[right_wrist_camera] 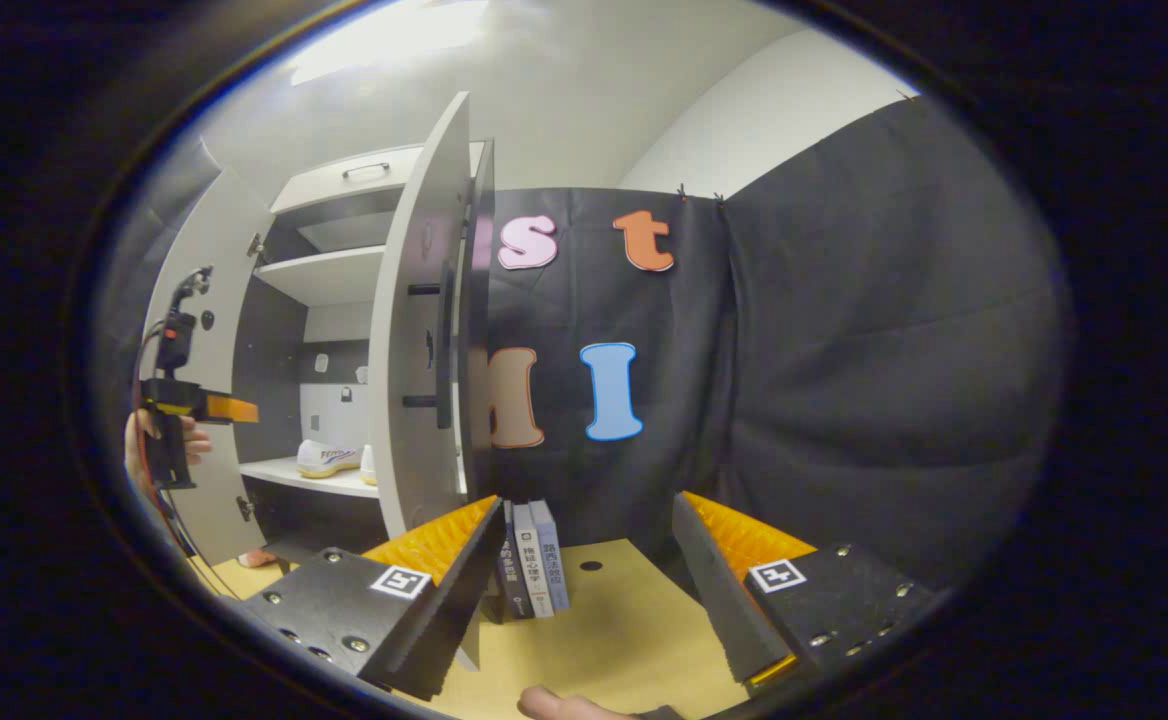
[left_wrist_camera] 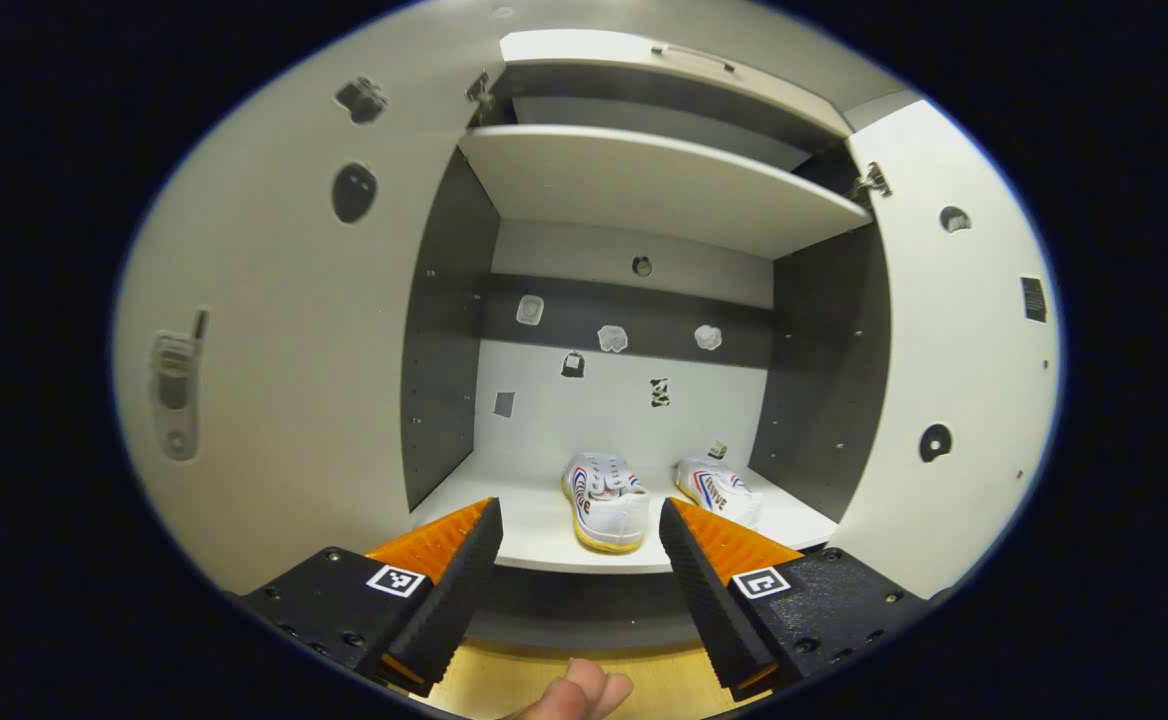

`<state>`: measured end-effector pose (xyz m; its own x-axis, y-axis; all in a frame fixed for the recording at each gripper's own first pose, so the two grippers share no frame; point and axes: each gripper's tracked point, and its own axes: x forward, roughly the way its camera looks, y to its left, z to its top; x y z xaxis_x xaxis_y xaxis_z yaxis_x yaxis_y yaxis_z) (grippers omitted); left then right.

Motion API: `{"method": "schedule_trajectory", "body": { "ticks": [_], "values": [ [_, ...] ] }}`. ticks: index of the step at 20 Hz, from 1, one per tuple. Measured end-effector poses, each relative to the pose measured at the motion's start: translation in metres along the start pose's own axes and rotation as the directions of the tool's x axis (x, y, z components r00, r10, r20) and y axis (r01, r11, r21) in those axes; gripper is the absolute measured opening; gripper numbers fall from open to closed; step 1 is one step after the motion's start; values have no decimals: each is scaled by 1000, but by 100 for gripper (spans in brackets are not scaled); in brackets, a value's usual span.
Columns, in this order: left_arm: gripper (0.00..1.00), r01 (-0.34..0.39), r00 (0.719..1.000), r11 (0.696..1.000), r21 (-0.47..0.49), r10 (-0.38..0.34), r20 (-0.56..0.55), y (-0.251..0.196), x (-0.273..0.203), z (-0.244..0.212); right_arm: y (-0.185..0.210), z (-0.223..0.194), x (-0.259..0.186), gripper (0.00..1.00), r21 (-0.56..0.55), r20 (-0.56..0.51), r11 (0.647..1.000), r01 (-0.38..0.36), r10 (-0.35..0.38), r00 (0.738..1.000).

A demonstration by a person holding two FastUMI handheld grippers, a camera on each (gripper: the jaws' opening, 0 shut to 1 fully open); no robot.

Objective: Grab one shoe with the right hand and put it into the shoe cabinet, grab the other shoe with the left hand and put it into the shoe cabinet; then close the right door with the right hand and the left door with the left hand.

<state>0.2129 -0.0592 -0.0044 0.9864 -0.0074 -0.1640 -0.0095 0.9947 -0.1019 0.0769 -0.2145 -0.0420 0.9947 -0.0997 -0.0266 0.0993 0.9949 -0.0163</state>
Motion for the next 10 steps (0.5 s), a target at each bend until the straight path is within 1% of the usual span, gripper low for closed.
{"method": "schedule_trajectory", "body": {
  "ticks": [1,2,3,4,5,6,7,9,10],
  "values": [
    [97,17,1000,1000,-26,-17,25,-2,-17,2,-4,3,5,99,-11,0,1000,2,-2,1000],
    [96,50,998,998,-38,-48,34,-7,-34,0,-8,4,10,96,-17,-7,1000,1,-1,1000],
    [96,67,998,997,-46,-65,25,-6,-51,-8,-13,4,17,100,-18,-24,1000,0,0,1000],
    [96,81,997,996,-37,-81,6,-5,-68,-16,-18,6,25,100,-15,-34,1000,1,-1,999],
    [93,90,996,995,-32,-90,-2,-3,-84,-21,-21,7,35,100,-14,-56,1000,3,-4,998],
    [97,98,995,995,-23,-98,6,-1,-98,-22,-22,11,45,96,-4,-63,1000,-7,7,998],
    [96,114,993,993,-20,-113,16,-1,-111,-23,-22,18,53,100,12,-70,1000,-13,14,997],
    [96,130,991,991,-24,-129,29,4,-136,-31,-14,34,71,100,33,-72,998,-59,62,995],
    [96,136,990,990,-29,-135,35,5,-149,-32,-11,42,81,100,33,-71,997,-72,74,995]
  ]
}}
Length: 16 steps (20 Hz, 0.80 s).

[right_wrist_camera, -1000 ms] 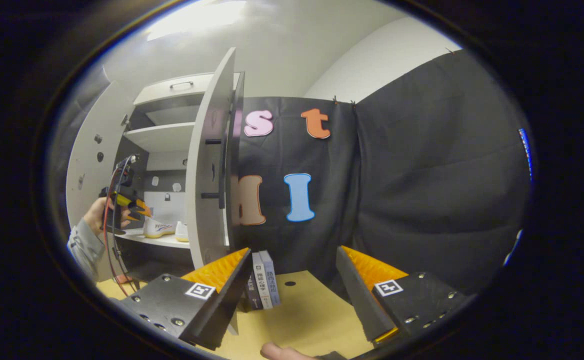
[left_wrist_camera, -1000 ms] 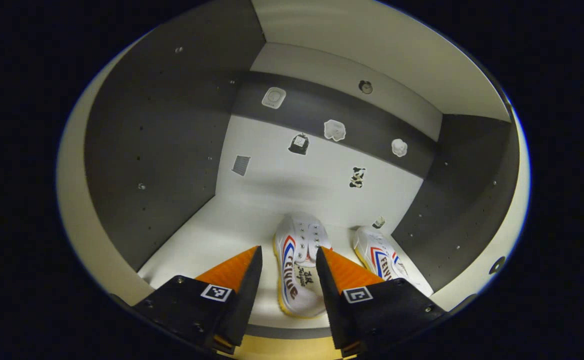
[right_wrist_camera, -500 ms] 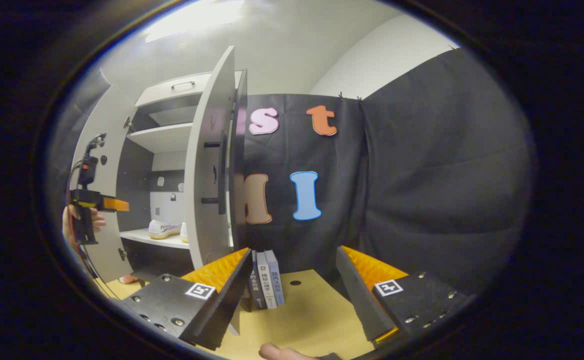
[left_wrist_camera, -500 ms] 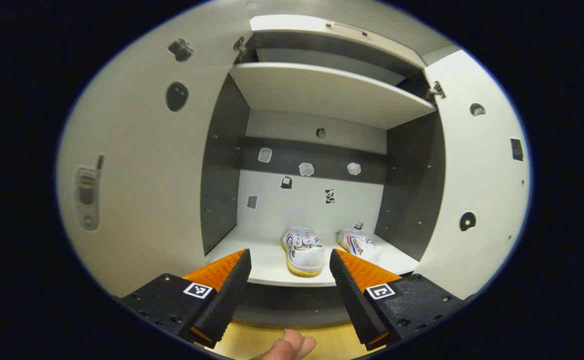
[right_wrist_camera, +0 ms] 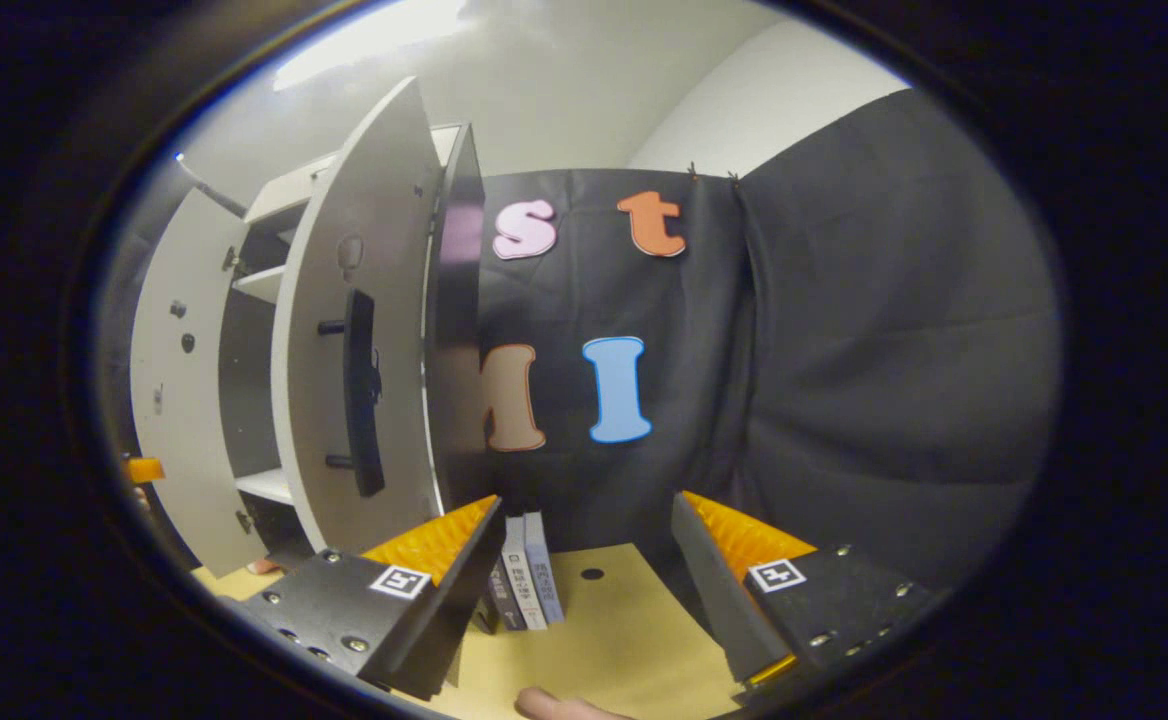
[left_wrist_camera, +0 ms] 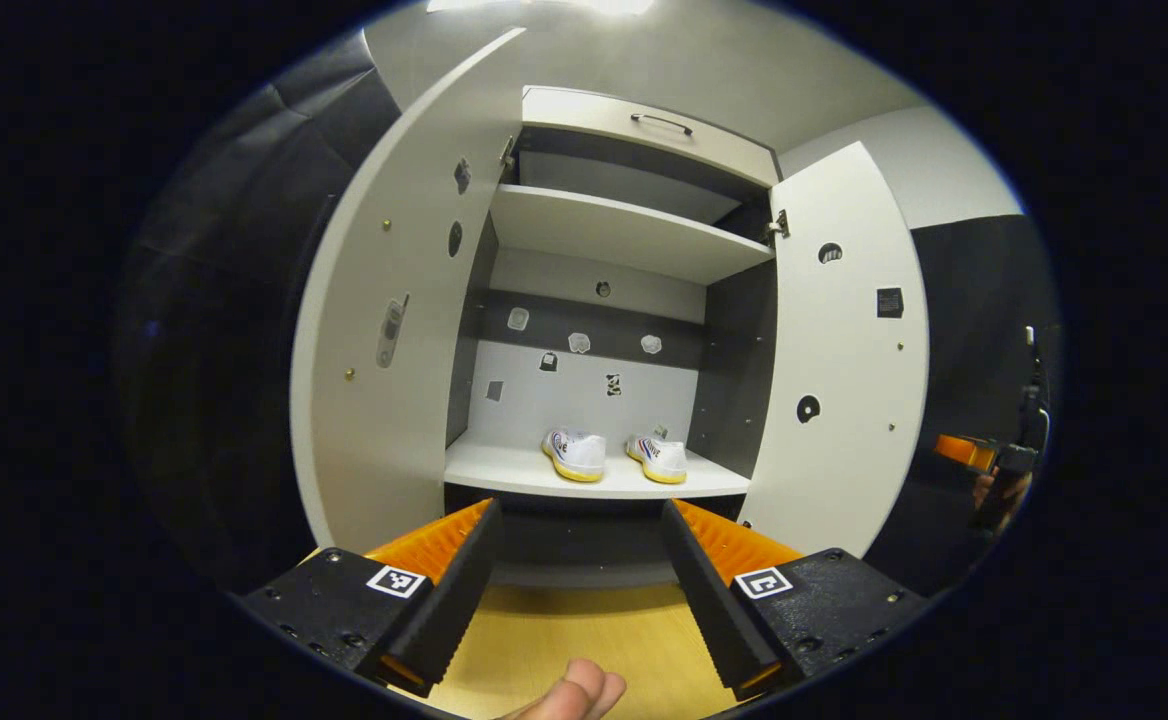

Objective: Grab one shoe with the right hand and put it into the shoe cabinet, grab the other shoe with the left hand and put it into the shoe cabinet; then close the right door with the right hand and the left door with the left hand.

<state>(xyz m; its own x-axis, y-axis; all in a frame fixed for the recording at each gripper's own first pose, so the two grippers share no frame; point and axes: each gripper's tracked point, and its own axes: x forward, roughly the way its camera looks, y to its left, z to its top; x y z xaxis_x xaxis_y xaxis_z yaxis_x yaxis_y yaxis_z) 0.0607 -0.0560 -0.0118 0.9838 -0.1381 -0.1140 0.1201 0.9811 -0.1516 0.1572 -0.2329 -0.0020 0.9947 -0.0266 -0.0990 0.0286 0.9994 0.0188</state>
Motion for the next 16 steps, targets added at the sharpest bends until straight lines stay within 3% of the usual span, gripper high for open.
{"method": "schedule_trajectory", "body": {
  "ticks": [3,4,5,6,12,14,15,16],
  "values": [
    [100,-4,1000,1000,-2,4,11,6,-32,-8,16,27,21,98,-26,33,999,-31,31,999],
    [96,-4,1000,1000,13,4,2,8,-40,-12,20,34,26,100,-46,40,999,-29,31,999],
    [93,-1,1000,1000,29,1,-6,8,-49,-17,26,37,30,100,-66,40,997,-31,33,999],
    [96,1,1000,999,42,-1,-10,9,-55,-19,32,40,33,100,-83,38,996,-36,39,999],
    [93,-40,999,995,93,38,21,35,-80,-12,74,53,59,100,-98,6,994,-53,54,999],
    [96,-52,998,995,91,50,23,47,-87,-13,85,53,56,100,-113,-10,992,-48,48,999],
    [96,-57,998,995,83,55,24,53,-90,-13,88,59,55,86,-127,9,991,-38,39,999],
    [96,-65,998,995,74,63,24,59,-94,-11,91,63,55,88,-134,19,991,-27,30,999]
  ]
}}
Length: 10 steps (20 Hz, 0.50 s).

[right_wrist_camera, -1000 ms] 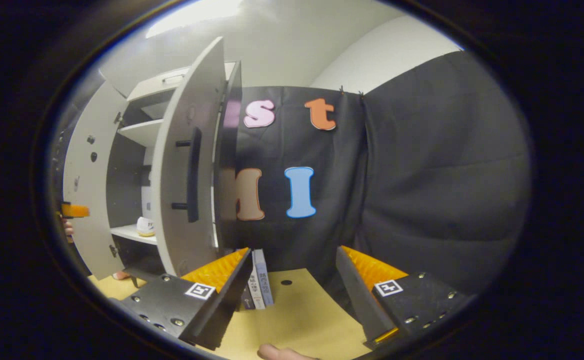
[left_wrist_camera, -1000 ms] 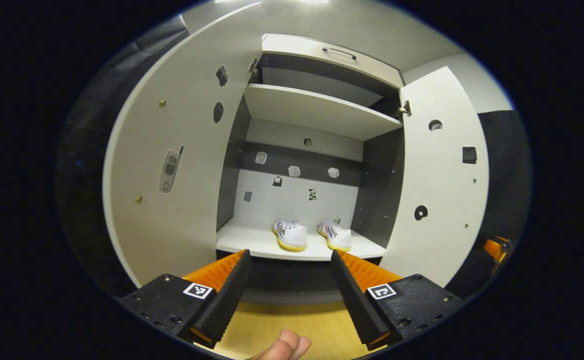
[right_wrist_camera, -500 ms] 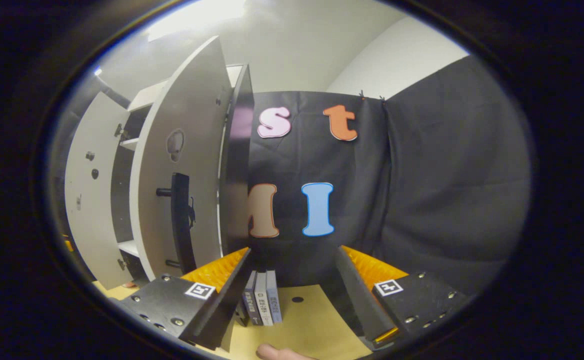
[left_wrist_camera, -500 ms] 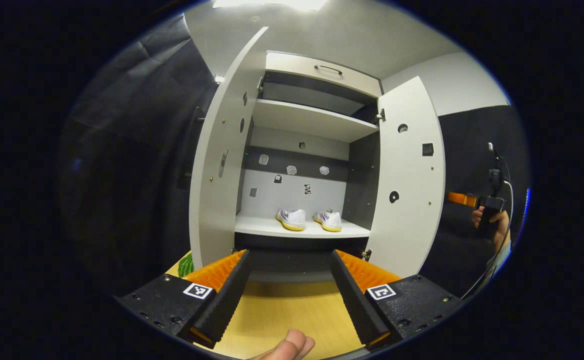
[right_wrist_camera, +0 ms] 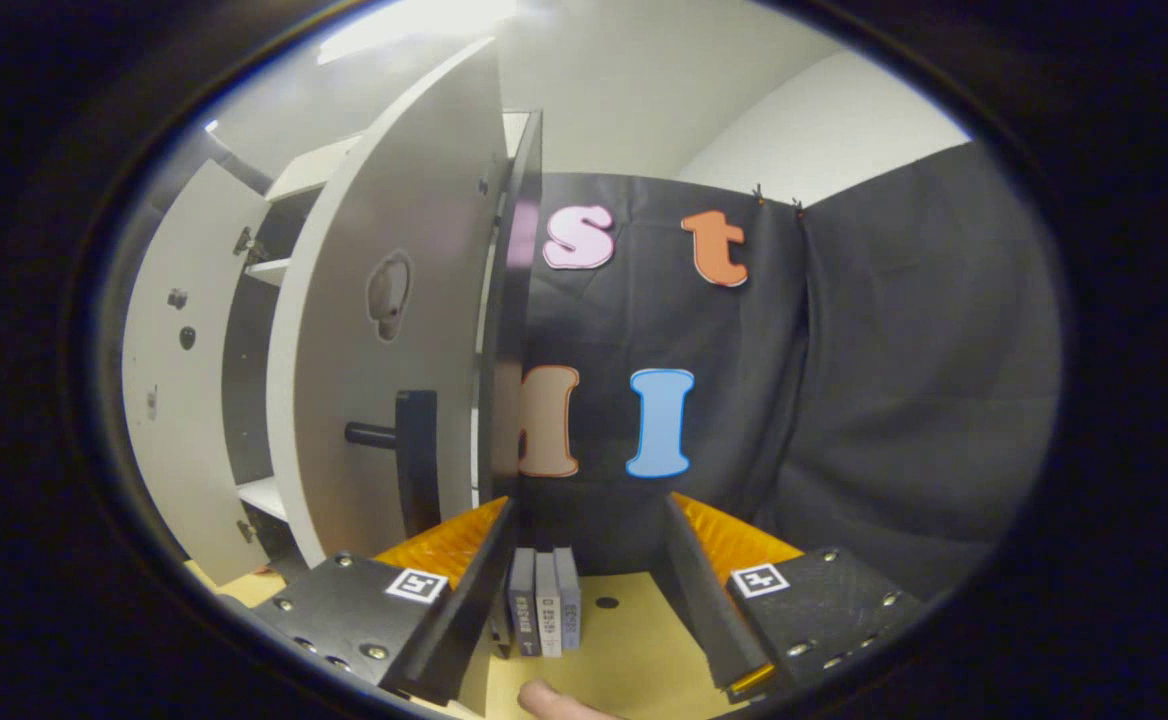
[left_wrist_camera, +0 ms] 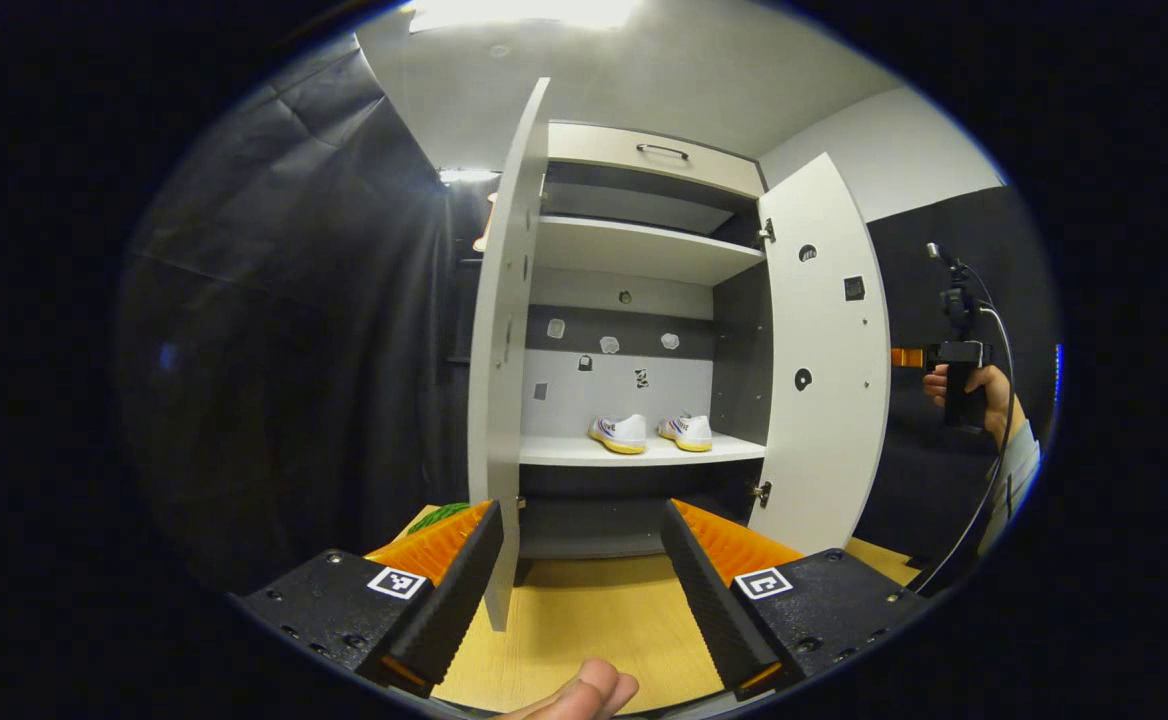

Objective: Grab one shoe with the right hand and put it into the shoe cabinet, grab the other shoe with the left hand and put it into the shoe cabinet; then close the right door with the right hand and the left door with the left hand.

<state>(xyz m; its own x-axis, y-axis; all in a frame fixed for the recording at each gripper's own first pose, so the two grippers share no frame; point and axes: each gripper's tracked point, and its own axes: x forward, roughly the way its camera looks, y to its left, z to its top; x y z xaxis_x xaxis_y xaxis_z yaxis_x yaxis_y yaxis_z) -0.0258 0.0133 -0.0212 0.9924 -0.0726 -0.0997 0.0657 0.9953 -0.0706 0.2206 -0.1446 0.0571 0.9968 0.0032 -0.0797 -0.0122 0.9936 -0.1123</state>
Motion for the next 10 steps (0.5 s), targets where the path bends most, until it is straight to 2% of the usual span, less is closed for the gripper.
{"method": "schedule_trajectory", "body": {
  "ticks": [3,7,10],
  "values": [
    [96,-33,999,999,-22,33,12,22,-7,3,24,2,-4,88,38,-19,999,-27,28,999],
    [96,-65,998,997,-28,66,26,41,-11,5,68,7,-6,88,27,-15,996,-86,87,996],
    [96,-91,996,996,-22,92,18,56,-14,3,99,5,0,88,26,-15,995,-93,93,996]
  ]
}}
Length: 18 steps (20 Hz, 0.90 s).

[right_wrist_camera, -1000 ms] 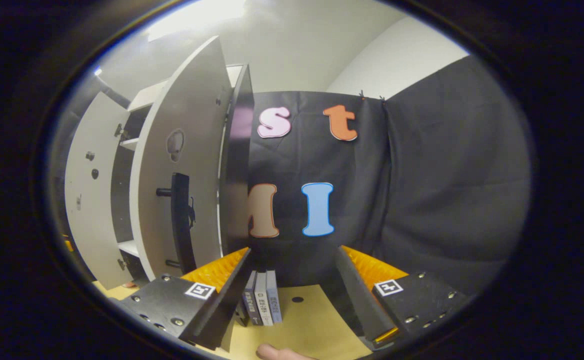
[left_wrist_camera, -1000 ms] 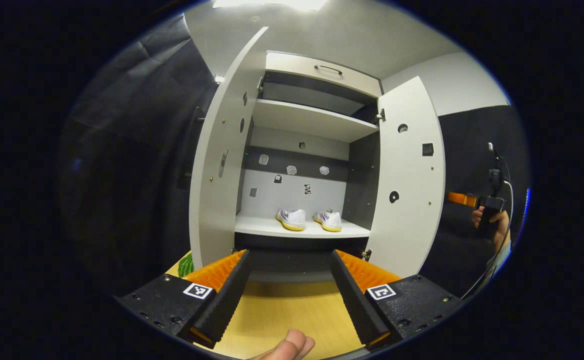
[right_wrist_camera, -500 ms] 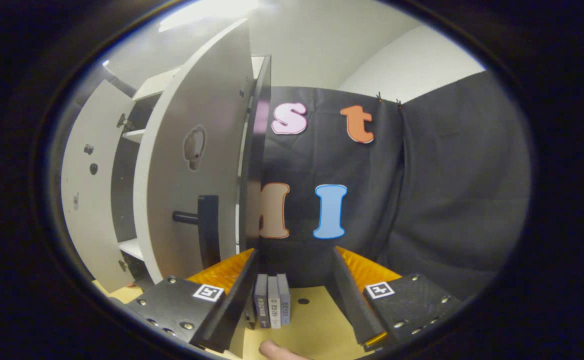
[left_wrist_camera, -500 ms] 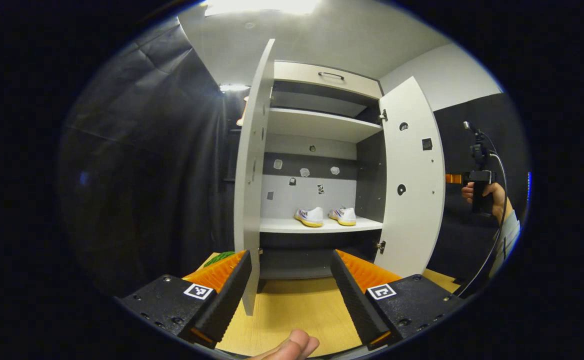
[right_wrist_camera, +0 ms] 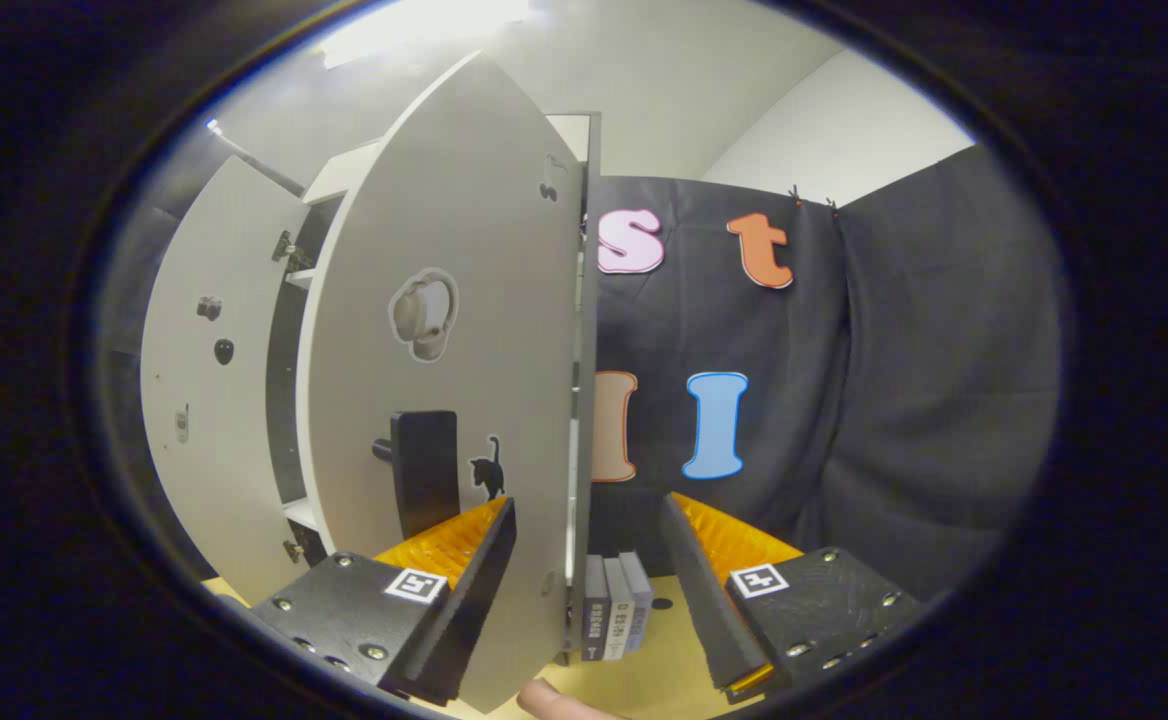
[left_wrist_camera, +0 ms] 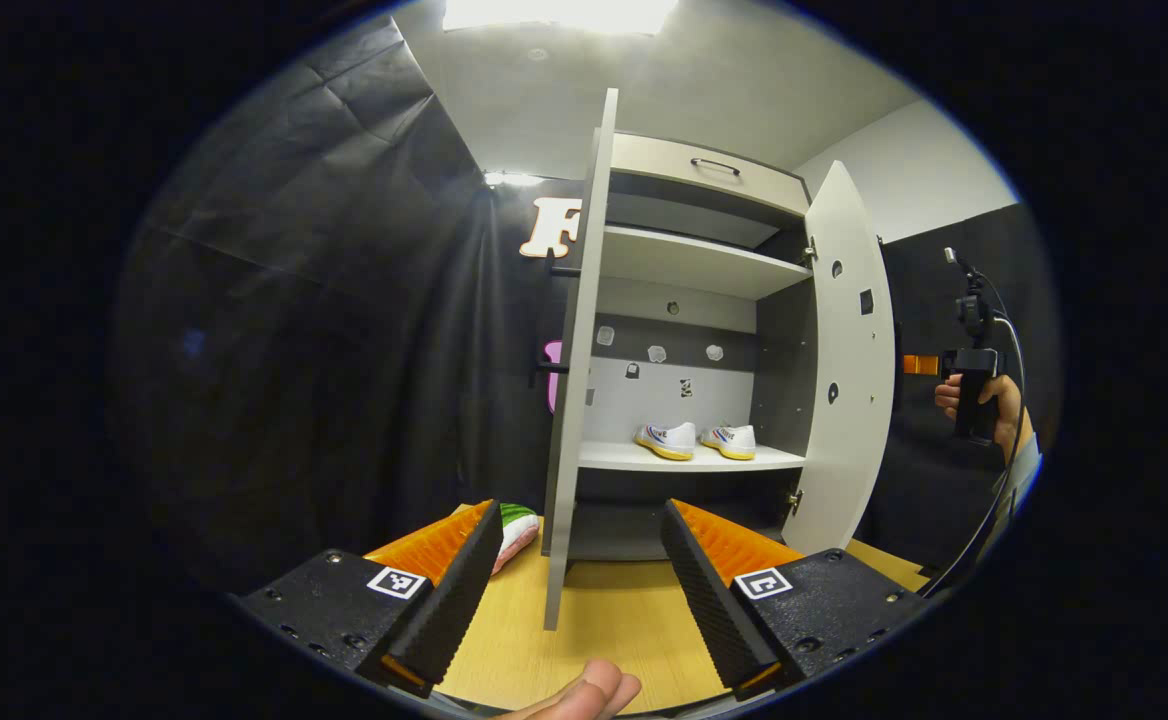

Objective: Grab one shoe with the right hand and put it into the shoe cabinet, grab the other shoe with the left hand and put it into the shoe cabinet; then close the right door with the right hand and the left door with the left hand.

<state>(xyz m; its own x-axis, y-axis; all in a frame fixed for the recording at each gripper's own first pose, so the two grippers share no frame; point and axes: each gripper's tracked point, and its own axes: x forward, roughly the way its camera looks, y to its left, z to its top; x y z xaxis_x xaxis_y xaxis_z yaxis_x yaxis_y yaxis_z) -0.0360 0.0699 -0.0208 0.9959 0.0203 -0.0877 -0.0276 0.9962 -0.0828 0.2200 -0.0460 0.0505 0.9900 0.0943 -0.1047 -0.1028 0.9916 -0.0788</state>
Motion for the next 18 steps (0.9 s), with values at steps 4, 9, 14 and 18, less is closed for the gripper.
{"method": "schedule_trajectory", "body": {
  "ticks": [4,9,14,18],
  "values": [
    [96,-46,999,999,14,46,-10,27,5,-4,46,-4,19,88,-21,4,999,-33,33,999],
    [96,-123,992,992,13,123,-7,73,13,0,109,-23,28,96,1,-4,993,-120,120,993],
    [96,-186,983,982,25,186,1,115,32,5,106,-29,0,97,-8,78,996,-89,89,993],
    [96,-208,978,978,31,208,10,140,50,13,93,-45,-42,94,24,92,997,-68,66,994]
  ]
}}
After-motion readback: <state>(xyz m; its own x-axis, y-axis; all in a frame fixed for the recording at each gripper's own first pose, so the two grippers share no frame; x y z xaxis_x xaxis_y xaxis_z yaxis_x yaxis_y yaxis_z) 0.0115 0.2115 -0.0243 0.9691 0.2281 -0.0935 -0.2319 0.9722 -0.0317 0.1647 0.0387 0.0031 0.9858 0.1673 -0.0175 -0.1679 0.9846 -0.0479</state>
